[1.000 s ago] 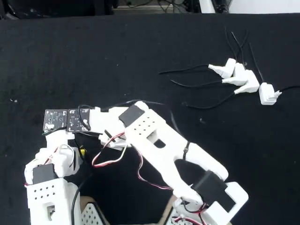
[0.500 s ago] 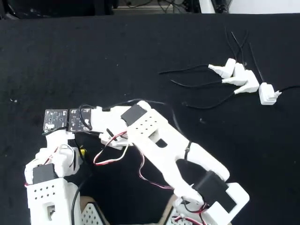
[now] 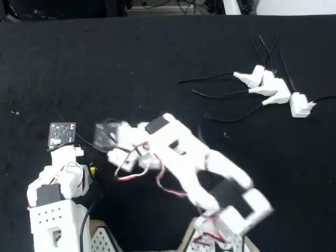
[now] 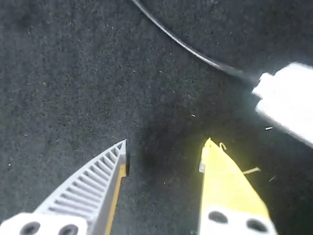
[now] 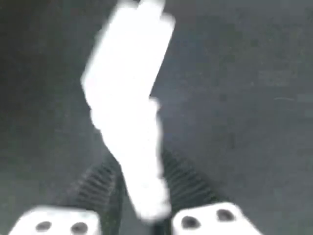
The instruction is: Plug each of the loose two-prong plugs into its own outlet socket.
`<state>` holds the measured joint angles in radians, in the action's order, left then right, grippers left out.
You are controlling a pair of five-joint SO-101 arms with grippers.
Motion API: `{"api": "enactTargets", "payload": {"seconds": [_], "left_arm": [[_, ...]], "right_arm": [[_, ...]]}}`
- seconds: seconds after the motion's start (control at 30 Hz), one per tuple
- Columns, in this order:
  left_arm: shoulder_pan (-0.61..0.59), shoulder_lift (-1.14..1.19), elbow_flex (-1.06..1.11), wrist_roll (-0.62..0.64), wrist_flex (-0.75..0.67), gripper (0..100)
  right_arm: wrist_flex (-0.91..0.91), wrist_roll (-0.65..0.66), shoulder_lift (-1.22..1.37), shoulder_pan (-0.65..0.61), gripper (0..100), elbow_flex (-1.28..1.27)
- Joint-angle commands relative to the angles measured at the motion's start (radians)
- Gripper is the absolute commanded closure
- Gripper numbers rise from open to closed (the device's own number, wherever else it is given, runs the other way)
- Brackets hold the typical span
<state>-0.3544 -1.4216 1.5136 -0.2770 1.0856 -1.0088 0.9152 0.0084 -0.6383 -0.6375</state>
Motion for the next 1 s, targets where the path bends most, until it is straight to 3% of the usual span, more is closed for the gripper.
{"api": "enactTargets", "payload": {"seconds": [0.0, 0.53, 0.67, 0.97], "left_arm": [[-0.008, -0.005, -0.007, -0.006, 0.008, 75], [-0.008, -0.005, -0.005, -0.008, 0.008, 75], [-0.008, -0.005, -0.005, -0.008, 0.008, 75], [-0.008, -0.005, -0.005, -0.008, 0.008, 75]], "right_arm": [[0.021, 0.003, -0.024, -0.015, 98.8, 0.01], [-0.051, -0.084, -0.024, -0.012, 98.5, 0.102], [-0.084, -0.123, -0.042, -0.011, 88.8, 0.091], [-0.075, -0.126, -0.34, -0.009, 87.9, -0.042]]}}
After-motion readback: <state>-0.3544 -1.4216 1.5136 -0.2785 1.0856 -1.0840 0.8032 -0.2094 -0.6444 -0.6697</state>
